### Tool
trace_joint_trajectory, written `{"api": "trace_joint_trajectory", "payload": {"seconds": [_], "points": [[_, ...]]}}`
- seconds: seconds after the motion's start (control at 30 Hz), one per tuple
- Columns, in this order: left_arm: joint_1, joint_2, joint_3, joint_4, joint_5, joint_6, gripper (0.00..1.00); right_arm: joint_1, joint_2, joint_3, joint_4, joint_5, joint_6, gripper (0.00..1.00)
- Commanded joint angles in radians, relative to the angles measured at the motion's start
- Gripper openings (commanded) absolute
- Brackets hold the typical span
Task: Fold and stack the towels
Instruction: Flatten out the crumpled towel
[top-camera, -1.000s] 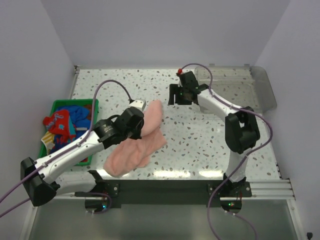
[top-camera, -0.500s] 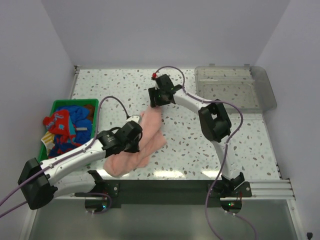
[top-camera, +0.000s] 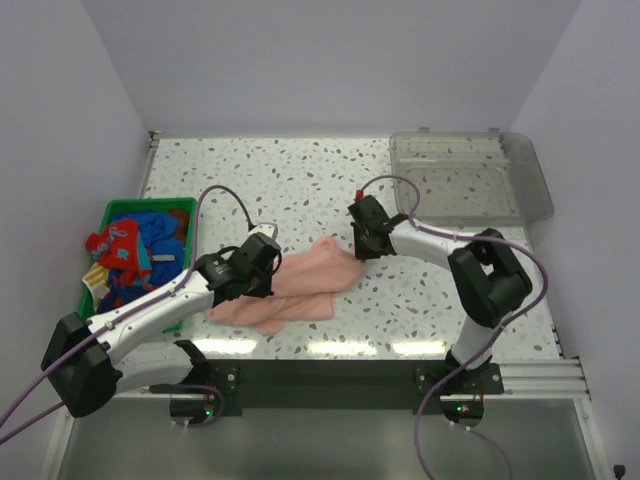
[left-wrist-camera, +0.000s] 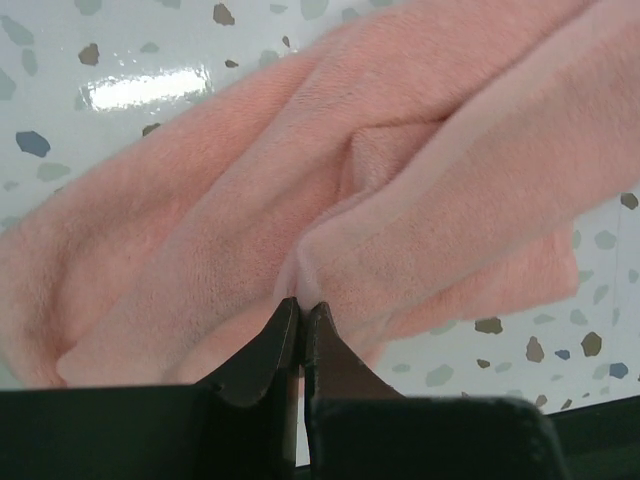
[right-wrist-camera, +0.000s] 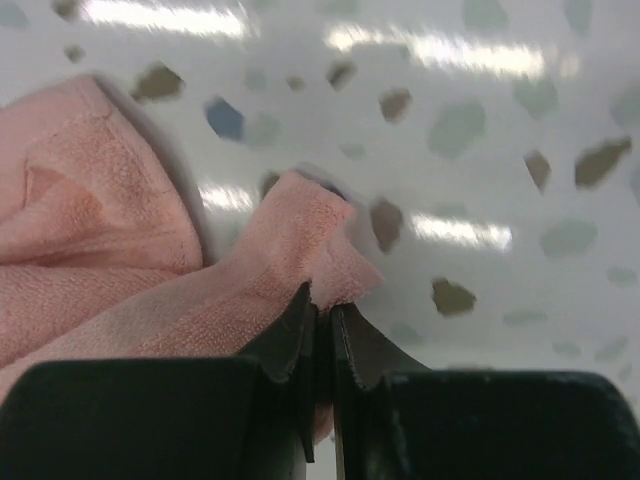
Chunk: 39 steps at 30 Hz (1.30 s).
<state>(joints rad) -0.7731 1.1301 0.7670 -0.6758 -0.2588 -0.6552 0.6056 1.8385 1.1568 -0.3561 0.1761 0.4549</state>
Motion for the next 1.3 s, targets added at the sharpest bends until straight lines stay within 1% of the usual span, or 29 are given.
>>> {"api": "trace_joint_trajectory", "payload": {"seconds": [0.0,0.03,0.07,0.1,0.17,0.2,0.27,0.33,0.47,0.67,0.77,0.87,0.97,1.03,1.13,1.27], "points": [[0.015,0.028,0.061,0.016,-0.017,0.104,0.0,0.003,-0.177,-0.192,-0.046,0.042,0.139,0.07],[0.015,0.042,0.064,0.021,-0.013,0.115,0.0,0.006,-0.206,-0.224,-0.049,0.027,0.148,0.09],[0.017,0.046,0.064,0.025,-0.013,0.126,0.0,0.011,-0.232,-0.276,-0.052,-0.021,0.14,0.11],[0.017,0.049,0.066,0.036,-0.011,0.144,0.0,0.013,-0.286,-0.296,-0.047,-0.051,0.128,0.19],[0.017,0.051,0.064,0.047,-0.007,0.163,0.0,0.013,-0.329,-0.316,-0.055,-0.101,0.064,0.29],[0.017,0.05,0.067,0.054,-0.004,0.179,0.0,0.013,-0.362,-0.312,-0.078,-0.116,0.039,0.42],[0.017,0.045,0.069,0.065,0.019,0.207,0.0,0.011,-0.386,-0.278,-0.099,-0.106,-0.036,0.52],[0.017,0.042,0.072,0.074,0.033,0.227,0.0,0.006,-0.38,-0.243,-0.124,-0.075,-0.115,0.57],[0.017,0.042,0.092,0.055,0.039,0.25,0.0,-0.044,-0.309,-0.135,-0.168,-0.072,-0.191,0.58],[0.017,0.028,0.094,0.045,0.055,0.246,0.0,-0.064,-0.222,-0.059,-0.207,-0.049,-0.248,0.59],[0.017,0.02,0.092,0.042,0.062,0.243,0.0,-0.064,-0.2,-0.037,-0.214,-0.099,-0.277,0.6],[0.017,0.016,0.094,0.041,0.067,0.241,0.0,-0.064,-0.153,-0.037,-0.23,-0.11,-0.288,0.6],[0.017,0.016,0.097,0.036,0.069,0.238,0.0,-0.07,-0.136,-0.063,-0.215,-0.055,-0.274,0.6],[0.017,0.014,0.095,0.039,0.072,0.239,0.0,-0.085,-0.125,-0.069,-0.196,-0.049,-0.26,0.6],[0.017,0.016,0.092,0.039,0.078,0.238,0.0,-0.109,-0.111,-0.08,-0.167,-0.053,-0.246,0.58],[0.017,0.016,0.089,0.039,0.079,0.235,0.0,-0.11,-0.075,-0.077,-0.15,-0.069,-0.246,0.57]]}}
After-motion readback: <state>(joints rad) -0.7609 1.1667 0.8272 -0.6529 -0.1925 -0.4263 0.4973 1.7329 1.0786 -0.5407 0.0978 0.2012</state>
